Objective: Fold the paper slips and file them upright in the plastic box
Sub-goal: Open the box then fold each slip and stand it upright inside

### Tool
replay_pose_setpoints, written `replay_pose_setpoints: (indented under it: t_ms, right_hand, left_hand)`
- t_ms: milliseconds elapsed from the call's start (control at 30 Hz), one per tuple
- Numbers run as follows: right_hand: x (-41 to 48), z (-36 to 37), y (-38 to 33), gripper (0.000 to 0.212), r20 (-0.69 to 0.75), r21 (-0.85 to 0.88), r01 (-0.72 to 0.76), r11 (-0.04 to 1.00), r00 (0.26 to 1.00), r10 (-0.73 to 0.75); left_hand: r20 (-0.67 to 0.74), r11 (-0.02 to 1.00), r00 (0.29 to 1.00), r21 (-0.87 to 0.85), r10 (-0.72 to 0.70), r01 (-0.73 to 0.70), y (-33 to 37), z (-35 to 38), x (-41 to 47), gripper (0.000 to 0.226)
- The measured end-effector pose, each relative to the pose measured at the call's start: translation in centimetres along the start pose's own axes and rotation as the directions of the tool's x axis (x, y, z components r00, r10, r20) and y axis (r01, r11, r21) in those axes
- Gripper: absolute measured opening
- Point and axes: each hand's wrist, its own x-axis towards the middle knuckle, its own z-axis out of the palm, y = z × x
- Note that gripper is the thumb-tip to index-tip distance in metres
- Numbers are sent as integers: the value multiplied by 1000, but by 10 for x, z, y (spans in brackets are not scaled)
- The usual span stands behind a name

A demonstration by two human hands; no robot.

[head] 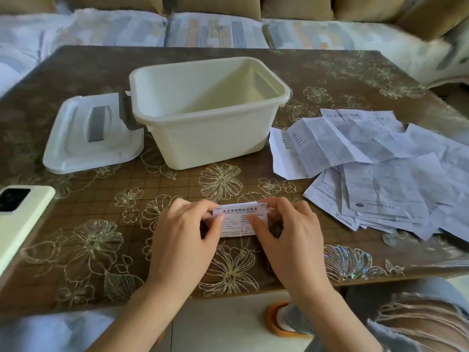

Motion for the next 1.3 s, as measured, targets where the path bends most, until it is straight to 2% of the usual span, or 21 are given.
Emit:
replay_pose_setpoints:
  t_ms: [133,267,367,500,700,833,1000,1167,1300]
  right_hand:
    - [0,6,0,33,16,-130,-4,991,1000,7]
    - [-1,7,0,42,-13,-104,-22,994,1000,21]
    - [-1,6,-1,34,-4,-123,-8,992,1000,8]
    - [0,6,3,21,29,-191,52,980,998,-47]
    - [1,4,5,29,66,-224,112,968,993,-99]
    - [4,-3,5,33,150,-236,154,959,981,-121]
    - [18,-13,1,50,333,-242,162,957,940,-75]
    - [38,-21,-5,60,535,-201,143,969,845,-14]
    - [57,-23,-12,56,628,-191,104,976,777,40]
  left_hand:
    - [6,999,1000,51,-15,14,3,4,0,35]
    - [3,994,1000,108,-12,11,3,7,-2,53]
    - [-16,989,1000,147,23,-20,2,7,-1,41]
    - [4,975,988,163,153,-151,2,10,-1,17]
    - [80,964,978,169,194,-205,-5,10,2,29]
    - [208,979,967,105,148,-173,-8,2,11,35]
    - [430,986,900,109,64,-122,2,-11,33,49]
    - [529,998,849,63,-13,-24,6,-14,55,36]
    - [536,993,844,111,-24,-42,12,-12,66,27]
